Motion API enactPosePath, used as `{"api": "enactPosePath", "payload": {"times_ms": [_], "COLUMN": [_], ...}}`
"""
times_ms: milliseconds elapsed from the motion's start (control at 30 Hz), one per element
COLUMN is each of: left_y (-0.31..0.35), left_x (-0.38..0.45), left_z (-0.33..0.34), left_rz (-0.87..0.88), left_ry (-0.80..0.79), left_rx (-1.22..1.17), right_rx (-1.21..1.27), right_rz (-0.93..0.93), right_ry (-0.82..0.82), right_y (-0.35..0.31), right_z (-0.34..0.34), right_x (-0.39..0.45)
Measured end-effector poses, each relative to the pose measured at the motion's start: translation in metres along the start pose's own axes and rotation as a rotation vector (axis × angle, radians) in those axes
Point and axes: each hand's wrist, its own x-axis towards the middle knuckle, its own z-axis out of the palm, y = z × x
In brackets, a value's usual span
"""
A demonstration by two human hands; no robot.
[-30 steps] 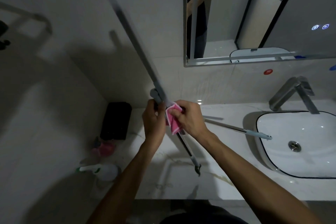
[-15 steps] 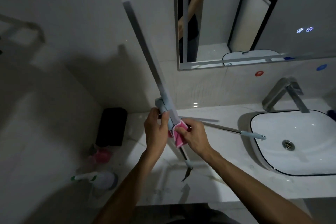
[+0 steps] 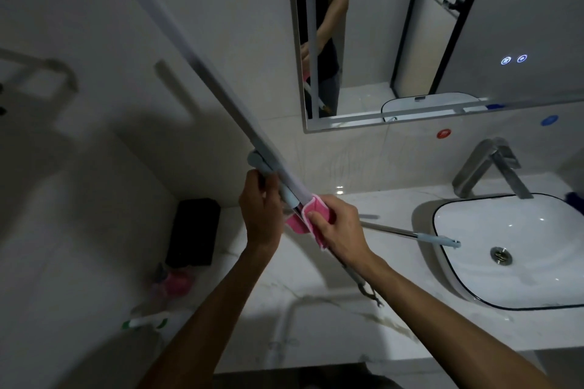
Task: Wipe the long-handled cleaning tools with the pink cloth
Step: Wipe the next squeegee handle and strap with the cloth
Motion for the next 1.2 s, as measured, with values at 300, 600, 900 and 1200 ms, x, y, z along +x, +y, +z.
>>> {"api": "enactPosePath", "payload": {"times_ms": [300,600,900,1200], "left_y": [-0.014,-0.007,0.001,0.014], "left_x": [-0.004,-0.014,-0.001,0.011], "left_z": [0.001,0.015,0.014,0.010], "left_rz": [0.011,0.084,0.067,0.173], "left_ry": [-0.105,-0.267,-0.358,-0.389], "left_rx": [0.044,0.206,0.146,0.052], "right_rx": [-0.022,0.293,0.307,0.331], "right_rz": [0.134,-0.058,-0.146,-0.123], "right_ry": [-0.108,0.258,0.331,0.087], "right_y": [0.015,-0.066,-0.079,-0.065], "right_z": [-0.015,-0.029,-0.038,-0.035], "right_x": [-0.012,0.025,0.035,0.023]}}
